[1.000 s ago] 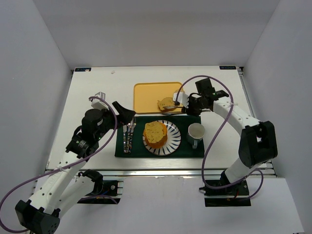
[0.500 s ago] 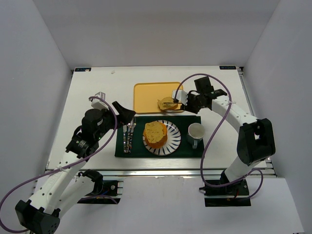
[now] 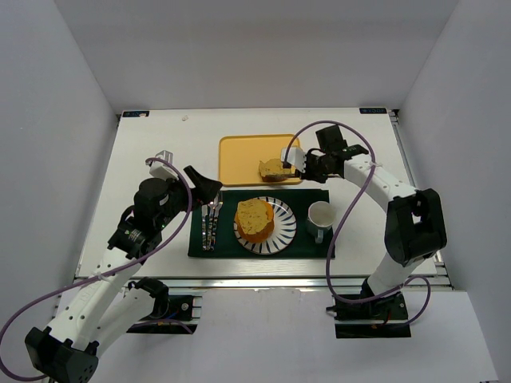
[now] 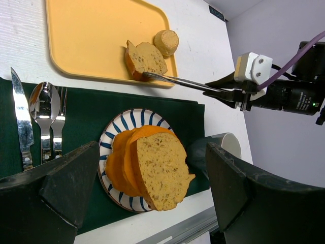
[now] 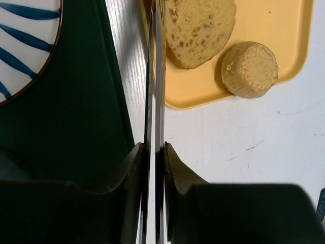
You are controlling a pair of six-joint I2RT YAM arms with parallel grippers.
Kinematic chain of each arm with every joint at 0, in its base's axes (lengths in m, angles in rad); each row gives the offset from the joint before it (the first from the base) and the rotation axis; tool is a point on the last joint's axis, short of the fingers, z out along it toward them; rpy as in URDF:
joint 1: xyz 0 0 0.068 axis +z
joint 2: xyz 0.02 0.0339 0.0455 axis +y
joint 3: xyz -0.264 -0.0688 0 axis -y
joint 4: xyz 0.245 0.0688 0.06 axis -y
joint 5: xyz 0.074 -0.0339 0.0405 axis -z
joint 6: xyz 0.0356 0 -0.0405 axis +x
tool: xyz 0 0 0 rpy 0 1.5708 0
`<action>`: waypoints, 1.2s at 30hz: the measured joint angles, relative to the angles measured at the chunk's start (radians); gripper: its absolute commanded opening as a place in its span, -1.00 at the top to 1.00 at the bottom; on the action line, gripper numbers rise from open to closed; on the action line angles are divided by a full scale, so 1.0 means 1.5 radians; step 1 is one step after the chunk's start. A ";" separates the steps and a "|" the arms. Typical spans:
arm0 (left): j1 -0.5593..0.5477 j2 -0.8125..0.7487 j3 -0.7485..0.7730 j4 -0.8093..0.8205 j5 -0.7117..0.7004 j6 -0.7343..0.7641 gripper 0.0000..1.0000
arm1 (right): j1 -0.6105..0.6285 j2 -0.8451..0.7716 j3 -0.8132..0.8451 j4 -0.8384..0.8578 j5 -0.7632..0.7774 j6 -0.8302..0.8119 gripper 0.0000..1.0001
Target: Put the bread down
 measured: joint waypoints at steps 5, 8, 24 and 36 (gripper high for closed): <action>0.000 0.000 0.000 0.000 0.000 -0.001 -0.87 | 0.000 -0.003 0.010 -0.009 -0.014 0.013 0.70; 0.000 -0.001 0.000 0.000 0.000 -0.002 -0.87 | -0.001 -0.013 0.012 -0.013 -0.026 0.033 0.74; 0.000 -0.013 0.000 -0.006 -0.001 -0.002 -0.87 | -0.008 -0.230 0.063 -0.122 -0.169 0.087 0.70; 0.000 -0.015 0.000 -0.009 -0.001 -0.002 -0.87 | 0.081 -0.402 -0.014 -0.257 -0.226 0.032 0.63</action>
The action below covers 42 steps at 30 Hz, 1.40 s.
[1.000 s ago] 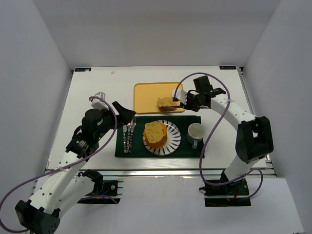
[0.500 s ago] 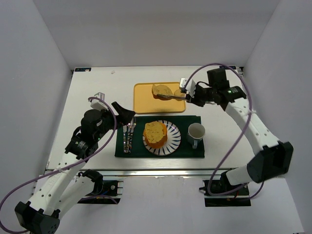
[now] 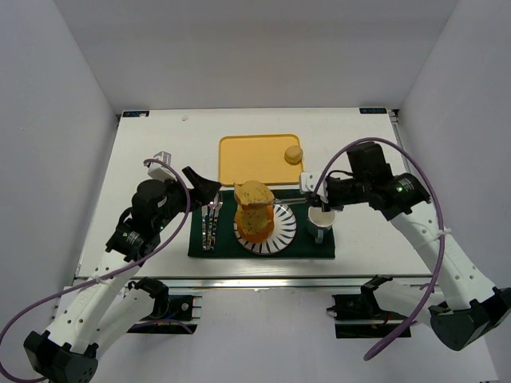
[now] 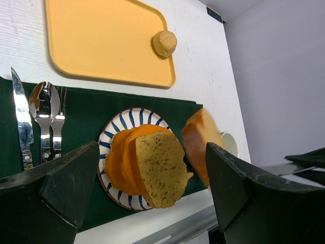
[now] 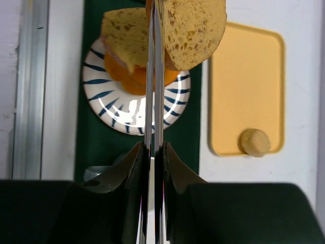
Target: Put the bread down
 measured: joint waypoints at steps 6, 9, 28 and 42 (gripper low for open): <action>0.000 -0.003 0.000 -0.003 0.000 0.000 -0.87 | 0.044 0.016 -0.024 -0.014 0.024 0.003 0.59; 0.000 -0.013 0.000 -0.009 -0.007 -0.001 -0.87 | 0.058 0.026 -0.028 -0.012 0.038 0.003 0.50; 0.000 -0.022 0.000 -0.016 -0.020 -0.007 -0.87 | 0.084 0.017 -0.066 -0.013 0.063 -0.007 0.10; 0.000 -0.018 0.000 -0.012 -0.020 -0.007 -0.87 | 0.057 -0.019 -0.019 0.083 0.045 0.164 0.56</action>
